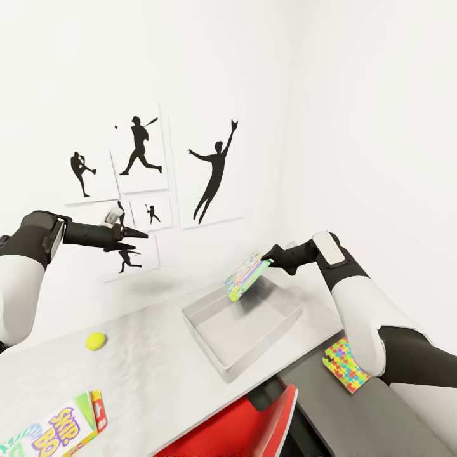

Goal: Put all the toys in the child's room - the three board games (two on the bed and one on the table), the two jigsaw puzzles on the table, and the tennis ball on the table - inside the toy box on the table in the child's room.

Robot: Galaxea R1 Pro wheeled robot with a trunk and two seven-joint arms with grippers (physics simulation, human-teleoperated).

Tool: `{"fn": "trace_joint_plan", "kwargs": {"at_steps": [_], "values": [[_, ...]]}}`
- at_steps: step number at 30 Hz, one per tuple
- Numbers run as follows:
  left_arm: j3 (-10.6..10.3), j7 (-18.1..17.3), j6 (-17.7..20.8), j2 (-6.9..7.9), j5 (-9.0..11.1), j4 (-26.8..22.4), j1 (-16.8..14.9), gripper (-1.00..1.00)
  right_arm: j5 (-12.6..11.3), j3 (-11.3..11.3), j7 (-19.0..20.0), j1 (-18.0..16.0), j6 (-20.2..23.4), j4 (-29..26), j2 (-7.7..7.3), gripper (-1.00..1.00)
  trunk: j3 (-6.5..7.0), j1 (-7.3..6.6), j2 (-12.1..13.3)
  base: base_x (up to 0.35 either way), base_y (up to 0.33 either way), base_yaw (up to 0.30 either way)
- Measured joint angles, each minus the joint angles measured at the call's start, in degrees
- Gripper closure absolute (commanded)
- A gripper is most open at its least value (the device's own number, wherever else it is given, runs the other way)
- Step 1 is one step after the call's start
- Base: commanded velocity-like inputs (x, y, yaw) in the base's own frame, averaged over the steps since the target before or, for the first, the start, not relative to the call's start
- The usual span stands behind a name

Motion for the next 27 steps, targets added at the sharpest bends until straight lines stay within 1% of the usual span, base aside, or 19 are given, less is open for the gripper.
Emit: {"fn": "trace_joint_plan", "kwargs": {"at_steps": [4, 8, 14, 20, 23, 27], "values": [[-0.12, -0.94, -0.01, 0.49, -0.29, 0.00, 0.00, -1.00, -0.16, -0.02, 0.00, 0.01, -0.01, -0.81, 0.13, 1.00, -0.34, -0.01, 0.03, 0.000, 0.000, 0.000], [-0.13, -1.14, -0.02, 0.80, -0.30, -0.03, 0.02, -1.00, -0.14, -0.01, 0.00, 0.03, -0.01, -1.00, 0.22, 1.00, -0.68, -0.01, 0.05, 0.000, 0.000, 0.000], [-0.17, -1.87, -0.02, 1.62, 0.14, -0.05, 0.02, -1.00, -0.10, 0.03, 0.00, 0.03, -0.01, -1.08, 0.42, 1.00, -1.25, -0.01, 0.05, 0.000, 0.000, 0.000], [-0.21, -7.13, -0.02, 2.57, -0.31, -0.24, 0.02, -1.00, -0.10, 0.07, 0.00, 0.03, -0.01, -1.09, 0.56, 1.00, -1.81, -0.01, 0.05, 0.000, 0.000, 0.000], [-0.20, -8.25, -0.02, 2.92, -0.39, -0.36, 0.02, -1.00, -0.06, 0.08, 0.00, 0.03, -0.01, -1.10, 0.54, 1.00, -2.09, -0.01, 0.05, 0.000, 0.000, 0.000], [-0.19, -8.69, -0.02, 3.24, -0.39, -0.40, 0.02, -1.00, -0.07, 0.08, 0.00, 0.03, -0.01, -1.10, 0.48, 1.00, -2.47, -0.01, 0.05, 0.000, 0.000, 0.000]]}}
